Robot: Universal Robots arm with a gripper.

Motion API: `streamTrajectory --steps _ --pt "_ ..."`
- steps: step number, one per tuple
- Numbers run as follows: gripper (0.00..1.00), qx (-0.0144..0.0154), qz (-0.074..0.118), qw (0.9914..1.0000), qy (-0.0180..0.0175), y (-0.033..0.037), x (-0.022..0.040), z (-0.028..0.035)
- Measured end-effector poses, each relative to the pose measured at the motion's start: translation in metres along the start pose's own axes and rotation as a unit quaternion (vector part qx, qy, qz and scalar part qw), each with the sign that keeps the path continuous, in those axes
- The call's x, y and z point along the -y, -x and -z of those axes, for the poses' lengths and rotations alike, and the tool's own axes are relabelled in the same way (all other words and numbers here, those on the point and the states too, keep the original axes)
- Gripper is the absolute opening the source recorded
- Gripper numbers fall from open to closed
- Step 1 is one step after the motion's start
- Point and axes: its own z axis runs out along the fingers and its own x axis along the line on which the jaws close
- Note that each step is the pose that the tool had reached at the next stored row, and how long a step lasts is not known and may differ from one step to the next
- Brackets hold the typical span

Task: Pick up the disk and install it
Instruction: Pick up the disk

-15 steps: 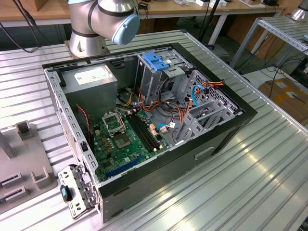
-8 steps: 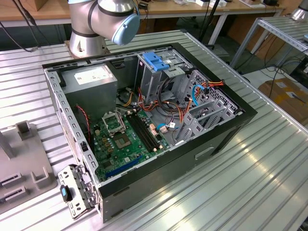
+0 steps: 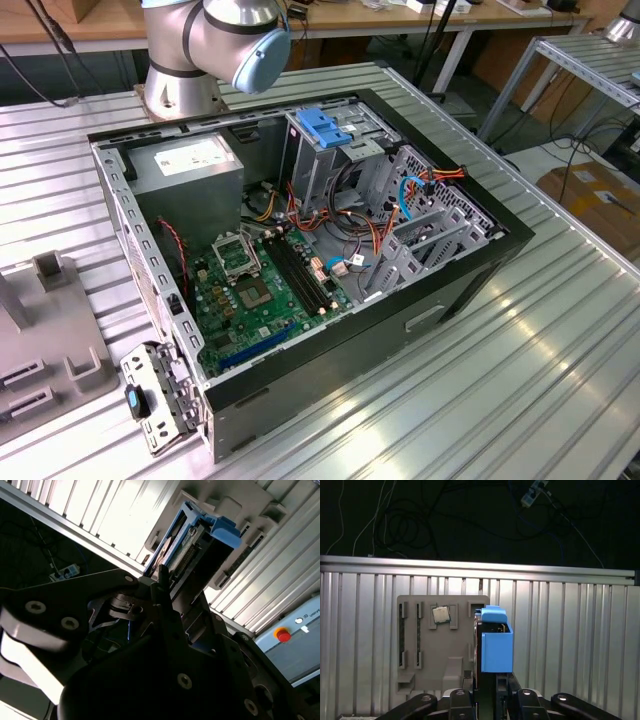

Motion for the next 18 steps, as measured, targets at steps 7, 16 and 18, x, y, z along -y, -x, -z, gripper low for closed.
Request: streamTrajectory --steps 7,16,18 --pt "0.35 0.0000 0.000 1.00000 0.0000 -0.0001 0.0049 0.0000" --pt "0.35 0.0000 0.000 1.00000 0.0000 -0.0004 0.0109 0.0000" --pt "0.35 0.0000 0.000 1.00000 0.0000 -0.0005 0.0140 0.0000"
